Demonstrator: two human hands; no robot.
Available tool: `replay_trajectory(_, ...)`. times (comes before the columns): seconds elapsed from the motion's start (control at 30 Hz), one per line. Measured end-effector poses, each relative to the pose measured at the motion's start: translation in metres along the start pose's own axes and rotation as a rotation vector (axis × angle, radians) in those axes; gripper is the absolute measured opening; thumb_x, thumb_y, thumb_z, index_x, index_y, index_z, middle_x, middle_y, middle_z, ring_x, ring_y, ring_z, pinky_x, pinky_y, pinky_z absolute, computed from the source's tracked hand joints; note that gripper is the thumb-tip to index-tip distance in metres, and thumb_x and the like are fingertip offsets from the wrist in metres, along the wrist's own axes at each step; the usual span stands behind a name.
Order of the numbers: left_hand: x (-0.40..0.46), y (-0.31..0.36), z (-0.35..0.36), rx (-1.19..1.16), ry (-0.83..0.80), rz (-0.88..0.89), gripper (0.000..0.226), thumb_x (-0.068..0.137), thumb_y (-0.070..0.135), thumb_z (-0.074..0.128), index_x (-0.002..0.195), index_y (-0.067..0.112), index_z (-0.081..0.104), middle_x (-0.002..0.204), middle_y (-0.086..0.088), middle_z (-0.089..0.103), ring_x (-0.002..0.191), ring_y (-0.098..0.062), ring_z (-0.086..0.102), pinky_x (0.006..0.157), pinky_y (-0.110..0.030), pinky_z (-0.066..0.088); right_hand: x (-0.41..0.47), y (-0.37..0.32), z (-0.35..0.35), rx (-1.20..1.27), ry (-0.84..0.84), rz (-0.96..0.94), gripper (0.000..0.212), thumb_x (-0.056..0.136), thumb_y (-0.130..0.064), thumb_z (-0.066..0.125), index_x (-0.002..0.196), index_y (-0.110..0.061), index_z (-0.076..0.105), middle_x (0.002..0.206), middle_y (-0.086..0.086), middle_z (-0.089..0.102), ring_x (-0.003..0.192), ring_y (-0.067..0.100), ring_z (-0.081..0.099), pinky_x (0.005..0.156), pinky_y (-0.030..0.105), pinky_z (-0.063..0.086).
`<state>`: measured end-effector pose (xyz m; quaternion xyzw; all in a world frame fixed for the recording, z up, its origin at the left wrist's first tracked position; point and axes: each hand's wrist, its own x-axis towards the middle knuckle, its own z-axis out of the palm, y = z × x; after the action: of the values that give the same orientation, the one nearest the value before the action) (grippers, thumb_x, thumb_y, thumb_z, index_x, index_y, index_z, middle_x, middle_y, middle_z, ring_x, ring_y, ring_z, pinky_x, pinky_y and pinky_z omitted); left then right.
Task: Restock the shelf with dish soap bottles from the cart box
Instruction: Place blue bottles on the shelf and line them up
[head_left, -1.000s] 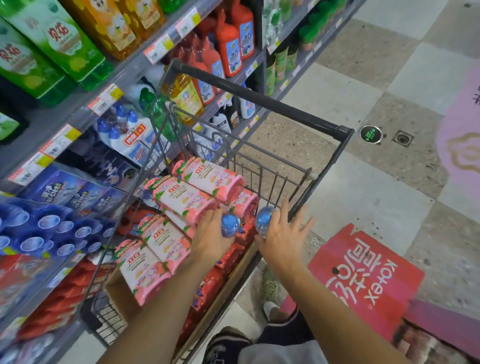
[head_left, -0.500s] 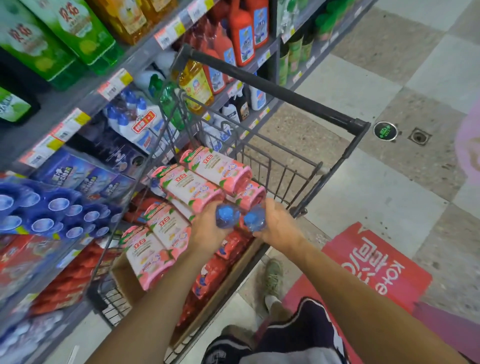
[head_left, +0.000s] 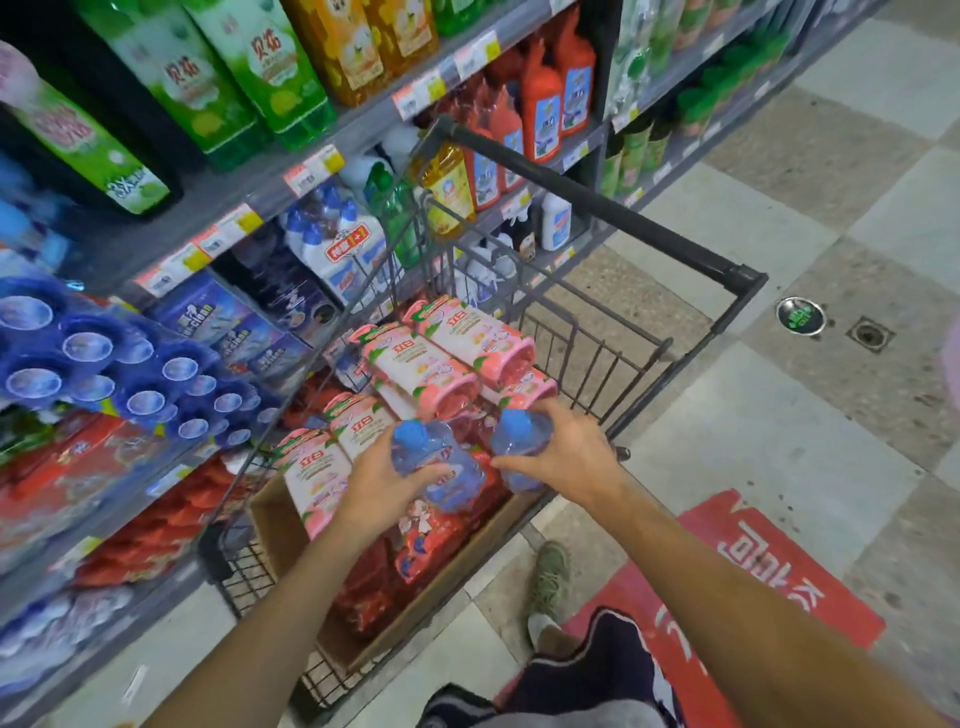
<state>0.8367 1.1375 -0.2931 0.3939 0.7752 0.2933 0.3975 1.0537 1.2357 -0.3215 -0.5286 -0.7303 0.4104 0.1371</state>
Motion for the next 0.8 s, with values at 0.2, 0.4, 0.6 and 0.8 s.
replay_trajectory(0.2,-0.061,-0.018,-0.032,-0.093,0.105,0.050,0.042,0.078,0.022,0.083,0.114,0.019,0.062,0.101,0.010,0.071,0.086,0.006,0.066,0.075,-0.016,0.052,-0.023,-0.057,0.018,0.076,0.008,-0.193,0.082,0.060,-0.059,0.087,0.121,-0.009,0.064,0.111,0.007,0.071,0.105,0.026,0.064,0.088,0.041,0.049)
replay_trajectory(0.4,-0.157,-0.048,-0.064,-0.322,0.337,0.043,0.058,0.072,0.021,0.087,0.120,0.021,0.056,0.116,0.007,0.068,0.104,-0.003,0.066,0.082,-0.019,0.053,-0.064,-0.111,0.043,0.141,-0.209,-0.310,0.073,0.067,-0.054,0.086,0.127,-0.019,0.063,0.100,-0.013,0.065,0.089,0.005,0.060,0.073,0.020,0.047)
replay_trajectory(0.6,-0.265,-0.084,-0.113,-0.544,0.736,-0.030,0.059,0.064,0.031,0.091,0.109,0.016,0.055,0.102,0.004,0.067,0.087,0.001,0.066,0.074,-0.013,0.050,-0.111,-0.197,0.100,0.185,-0.465,-0.500,0.066,0.069,-0.048,0.087,0.125,-0.018,0.066,0.117,-0.010,0.068,0.104,0.002,0.060,0.084,0.011,0.046)
replay_trajectory(0.8,-0.356,-0.113,-0.168,-0.662,1.094,-0.032,0.034,0.082,0.001,0.074,0.108,0.013,0.055,0.087,0.002,0.064,0.062,0.009,0.061,0.059,-0.007,0.046,-0.174,-0.299,0.167,0.204,-0.712,-0.680,0.038,0.074,-0.040,0.085,0.102,-0.022,0.067,0.095,-0.013,0.075,0.091,0.008,0.069,0.086,0.028,0.056)
